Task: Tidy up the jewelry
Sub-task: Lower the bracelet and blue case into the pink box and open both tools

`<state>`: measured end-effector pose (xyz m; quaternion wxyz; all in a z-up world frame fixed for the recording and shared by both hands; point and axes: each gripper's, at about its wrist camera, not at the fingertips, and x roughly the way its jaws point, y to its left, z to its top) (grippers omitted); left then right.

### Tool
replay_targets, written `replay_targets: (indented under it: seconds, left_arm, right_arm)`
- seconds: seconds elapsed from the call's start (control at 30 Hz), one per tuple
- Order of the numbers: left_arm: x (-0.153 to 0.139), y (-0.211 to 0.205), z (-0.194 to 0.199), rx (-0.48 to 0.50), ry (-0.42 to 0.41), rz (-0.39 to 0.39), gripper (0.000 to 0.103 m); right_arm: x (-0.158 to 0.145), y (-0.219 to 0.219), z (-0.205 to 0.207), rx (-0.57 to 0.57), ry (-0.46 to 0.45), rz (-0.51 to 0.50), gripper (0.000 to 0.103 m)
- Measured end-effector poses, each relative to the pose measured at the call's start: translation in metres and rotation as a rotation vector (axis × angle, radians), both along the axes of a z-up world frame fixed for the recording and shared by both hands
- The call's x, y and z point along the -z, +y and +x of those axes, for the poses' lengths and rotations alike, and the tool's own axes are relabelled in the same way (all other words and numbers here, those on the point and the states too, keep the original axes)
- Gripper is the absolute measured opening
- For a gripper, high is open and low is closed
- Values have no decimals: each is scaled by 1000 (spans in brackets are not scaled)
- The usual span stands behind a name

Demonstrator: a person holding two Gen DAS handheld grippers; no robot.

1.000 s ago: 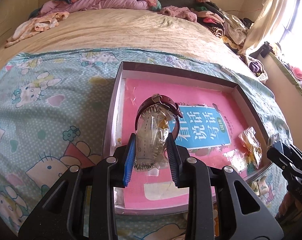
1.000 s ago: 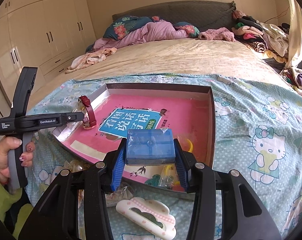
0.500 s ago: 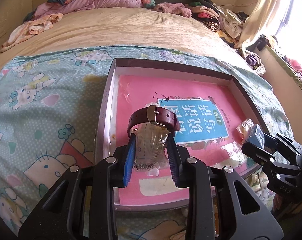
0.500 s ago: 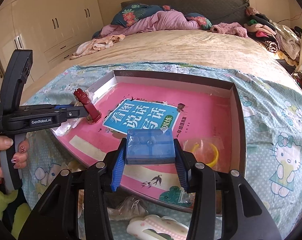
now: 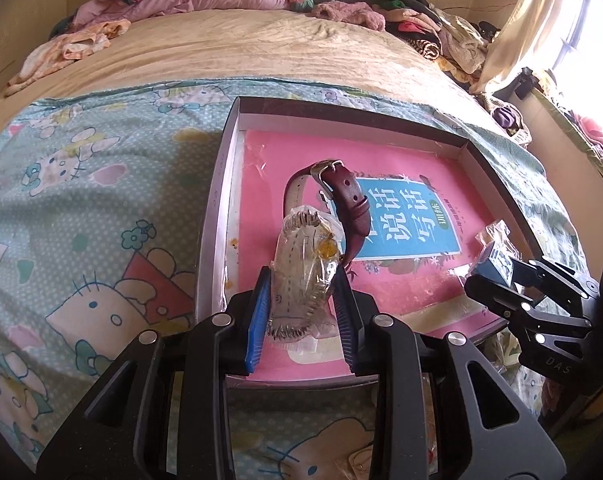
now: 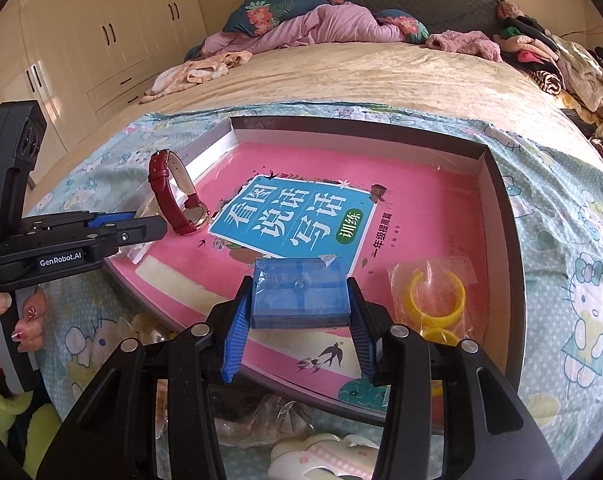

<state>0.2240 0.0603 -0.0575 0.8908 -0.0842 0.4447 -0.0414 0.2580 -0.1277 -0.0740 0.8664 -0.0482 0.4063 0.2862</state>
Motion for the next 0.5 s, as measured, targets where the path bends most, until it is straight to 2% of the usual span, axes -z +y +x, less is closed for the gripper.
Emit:
replay_targets:
  seconds: [0.2, 0.3, 0.5]
  left_arm:
    - [-3, 3, -1, -11, -11, -7, 23]
    - [-4, 2, -2, -9, -13, -10, 23]
    - [-2, 0, -1, -7, -1, -5, 23]
  right_arm:
    - [-1, -1, -1, 5, 0, 6, 45]
    - [-5, -5, -4, 19, -3, 22, 56]
    - [-16, -17, -16, 39, -29, 46, 69]
